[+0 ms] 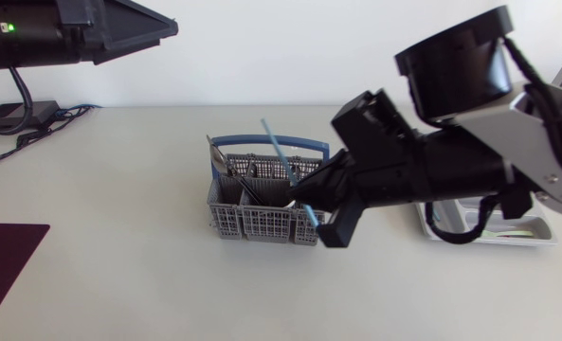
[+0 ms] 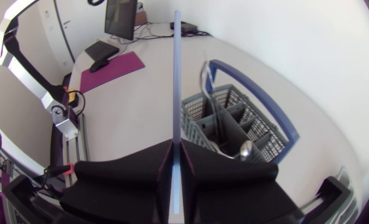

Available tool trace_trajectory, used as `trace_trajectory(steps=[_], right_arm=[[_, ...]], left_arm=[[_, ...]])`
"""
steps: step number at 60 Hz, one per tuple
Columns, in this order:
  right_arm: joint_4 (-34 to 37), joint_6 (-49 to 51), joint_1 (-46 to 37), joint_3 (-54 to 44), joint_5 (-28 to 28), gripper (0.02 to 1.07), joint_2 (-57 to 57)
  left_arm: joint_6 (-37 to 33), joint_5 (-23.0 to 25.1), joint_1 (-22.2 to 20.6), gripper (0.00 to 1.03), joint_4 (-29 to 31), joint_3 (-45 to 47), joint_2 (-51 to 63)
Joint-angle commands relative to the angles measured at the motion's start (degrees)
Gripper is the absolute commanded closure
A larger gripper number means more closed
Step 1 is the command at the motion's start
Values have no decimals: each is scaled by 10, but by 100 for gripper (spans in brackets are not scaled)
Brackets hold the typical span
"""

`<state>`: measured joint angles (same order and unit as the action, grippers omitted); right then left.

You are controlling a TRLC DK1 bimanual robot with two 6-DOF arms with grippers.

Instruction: Sort the cutlery from the basket into the organizer compartments.

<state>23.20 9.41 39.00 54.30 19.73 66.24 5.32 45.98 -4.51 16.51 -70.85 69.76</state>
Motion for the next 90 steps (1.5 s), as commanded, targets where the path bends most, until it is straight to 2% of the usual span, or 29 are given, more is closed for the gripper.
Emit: trace_trajectory(steps=[1,16,25,33,37,43,48,53,79,90], right_arm=[[17,9,-59,-18,0,101,-32],[40,45,-267,-5,8,101,-22],[18,60,-384,11,11,101,43],[-8,55,-451,30,-6,101,119],[-16,51,-479,44,-10,101,164],[-27,47,-498,56,-27,101,208],[-42,41,-511,63,-46,101,244],[-51,41,-514,66,-62,100,270],[-93,40,-523,77,-116,98,387],[-110,40,-520,65,-135,91,407]], left_arm=[[-66,-41,1,10,23,-2,-16],[-213,-173,-60,10,36,113,-75],[-248,-190,-66,10,26,167,-92],[-263,-194,-71,10,16,200,-98],[-272,-209,-88,10,4,218,-103],[-284,-236,-125,10,-8,237,-108],[-297,-287,-177,10,-19,252,-110],[-297,-303,-198,11,-21,253,-108],[-316,-346,-202,12,-48,274,-99],[-324,-347,-192,12,-60,289,-103]])
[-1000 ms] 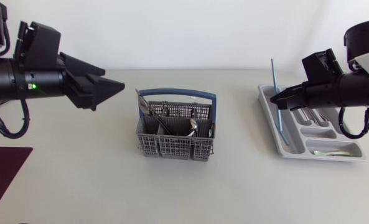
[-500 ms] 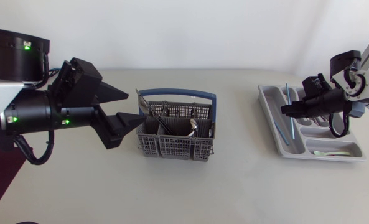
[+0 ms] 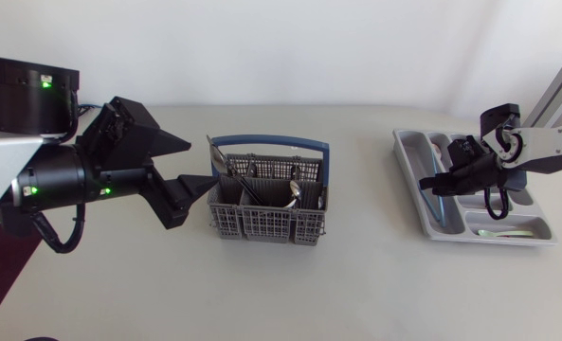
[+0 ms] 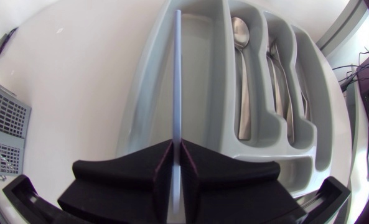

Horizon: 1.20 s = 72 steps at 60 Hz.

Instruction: Sort the cutlery from the basket into the organizer compartments.

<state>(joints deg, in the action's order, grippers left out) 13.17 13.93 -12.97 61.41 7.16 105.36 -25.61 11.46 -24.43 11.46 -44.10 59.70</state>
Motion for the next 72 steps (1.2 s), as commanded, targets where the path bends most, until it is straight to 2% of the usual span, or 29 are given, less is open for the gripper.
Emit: trace_trajectory(steps=[1,7,16,20,30,42,55,72], right_arm=[[-10,-5,0,-7,-10,89,17],[-15,-5,4,-14,-20,79,15],[-23,-4,29,-38,-50,56,-38],[-21,-3,40,-48,-54,52,-75],[8,-5,116,-76,-49,51,-214],[66,-37,259,-59,-41,51,-323],[85,-87,385,-3,-32,51,-320],[51,-129,501,47,-42,52,-243]], left_arm=[[-15,-2,9,12,-11,23,-2],[-18,-2,19,12,-21,33,-6],[-24,-1,32,12,-30,49,-13],[-25,0,36,12,-33,54,-17],[-28,4,50,12,-43,66,-20],[-20,4,59,12,-72,77,-9],[-3,4,62,12,-106,82,23],[5,4,70,12,-158,103,64]])
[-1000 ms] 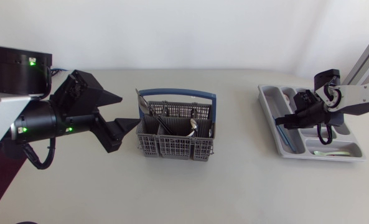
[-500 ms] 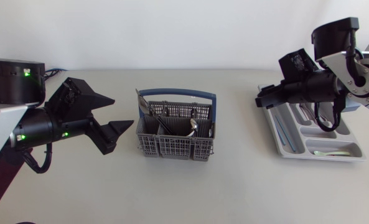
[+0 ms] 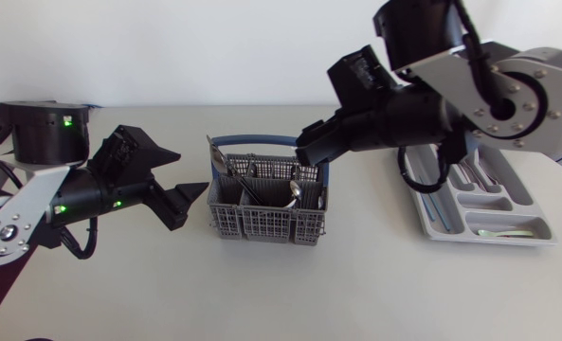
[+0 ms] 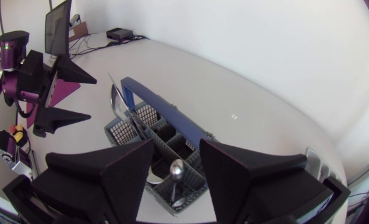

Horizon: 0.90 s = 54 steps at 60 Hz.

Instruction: Sort the cutlery from the basket into the organizer compartments.

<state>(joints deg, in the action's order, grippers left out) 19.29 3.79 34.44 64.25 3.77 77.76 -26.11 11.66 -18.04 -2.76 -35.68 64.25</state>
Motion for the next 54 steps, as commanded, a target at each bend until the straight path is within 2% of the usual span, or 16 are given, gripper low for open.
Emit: trace_trajectory(steps=[1,16,34,54], right_arm=[[-12,-27,32,20,-11,52,35],[-25,-46,88,80,-19,52,117],[-38,-56,110,133,-18,52,187],[-36,-55,121,173,-17,52,231]], left_arm=[[10,2,6,12,-16,19,19],[15,6,13,12,-46,23,47],[23,15,13,12,-76,27,76],[23,29,14,12,-79,22,83]])
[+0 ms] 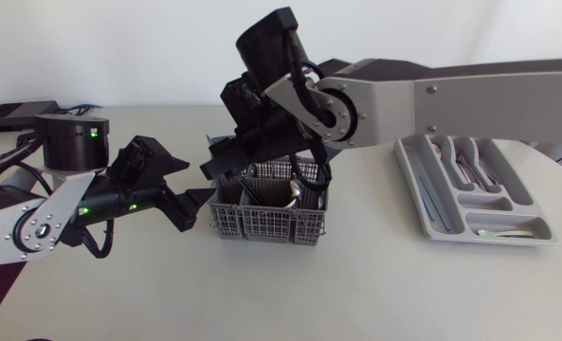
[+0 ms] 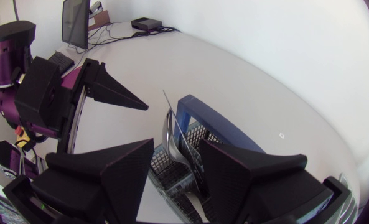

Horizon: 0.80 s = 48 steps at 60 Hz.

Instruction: Sort the cutlery from the basket into the organizer compartments.

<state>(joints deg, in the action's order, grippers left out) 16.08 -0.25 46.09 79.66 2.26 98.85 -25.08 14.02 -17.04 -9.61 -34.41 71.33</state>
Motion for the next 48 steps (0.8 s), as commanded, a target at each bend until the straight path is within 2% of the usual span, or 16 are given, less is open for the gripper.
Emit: trace_trajectory(steps=[1,11,17,26,39,43,48], right_arm=[[-4,-15,5,20,-2,52,21],[-2,-15,13,31,-2,53,33],[-1,-15,16,36,-2,63,39],[1,-15,16,44,-1,71,45],[3,-14,22,51,1,72,58],[3,-15,23,54,2,80,64],[3,-15,23,55,2,80,69]], left_arm=[[13,6,5,12,-10,9,12],[13,7,5,12,-12,8,16],[13,7,5,12,-12,8,17],[12,7,5,13,-14,8,21],[13,7,5,13,-16,6,25],[13,8,5,13,-16,5,26],[13,9,6,13,-16,6,27]])
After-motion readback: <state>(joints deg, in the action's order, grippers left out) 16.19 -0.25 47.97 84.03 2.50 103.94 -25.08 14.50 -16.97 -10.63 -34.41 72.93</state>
